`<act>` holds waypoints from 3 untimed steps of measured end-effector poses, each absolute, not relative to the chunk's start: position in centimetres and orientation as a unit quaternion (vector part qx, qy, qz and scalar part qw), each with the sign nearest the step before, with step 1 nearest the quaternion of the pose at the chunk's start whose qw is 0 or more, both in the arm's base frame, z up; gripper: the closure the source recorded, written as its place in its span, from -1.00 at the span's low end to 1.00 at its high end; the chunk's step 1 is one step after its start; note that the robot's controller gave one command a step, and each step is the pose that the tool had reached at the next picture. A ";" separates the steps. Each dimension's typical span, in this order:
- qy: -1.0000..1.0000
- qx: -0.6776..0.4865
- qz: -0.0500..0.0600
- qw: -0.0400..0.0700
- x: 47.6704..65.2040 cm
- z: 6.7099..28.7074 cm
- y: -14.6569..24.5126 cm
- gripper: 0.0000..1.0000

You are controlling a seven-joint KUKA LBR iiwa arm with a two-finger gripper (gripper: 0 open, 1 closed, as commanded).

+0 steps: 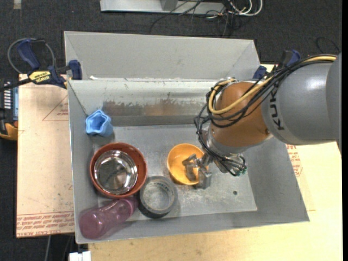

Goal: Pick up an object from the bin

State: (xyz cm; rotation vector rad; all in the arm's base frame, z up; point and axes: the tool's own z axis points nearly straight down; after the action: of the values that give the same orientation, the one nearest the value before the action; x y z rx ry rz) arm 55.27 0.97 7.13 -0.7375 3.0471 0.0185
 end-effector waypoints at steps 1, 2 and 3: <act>0.972 -0.235 0.006 0.003 55.3 7.1 1.0 1.00; 0.972 -0.235 0.007 0.002 55.7 17.6 2.3 1.00; 0.972 -0.233 0.007 0.002 55.4 14.3 1.4 1.00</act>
Offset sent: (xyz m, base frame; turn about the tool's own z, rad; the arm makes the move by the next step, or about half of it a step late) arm 0.0059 0.0175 0.1379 0.0023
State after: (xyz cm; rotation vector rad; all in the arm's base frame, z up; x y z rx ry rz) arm 55.44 1.41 14.34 -0.7314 3.0520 0.0224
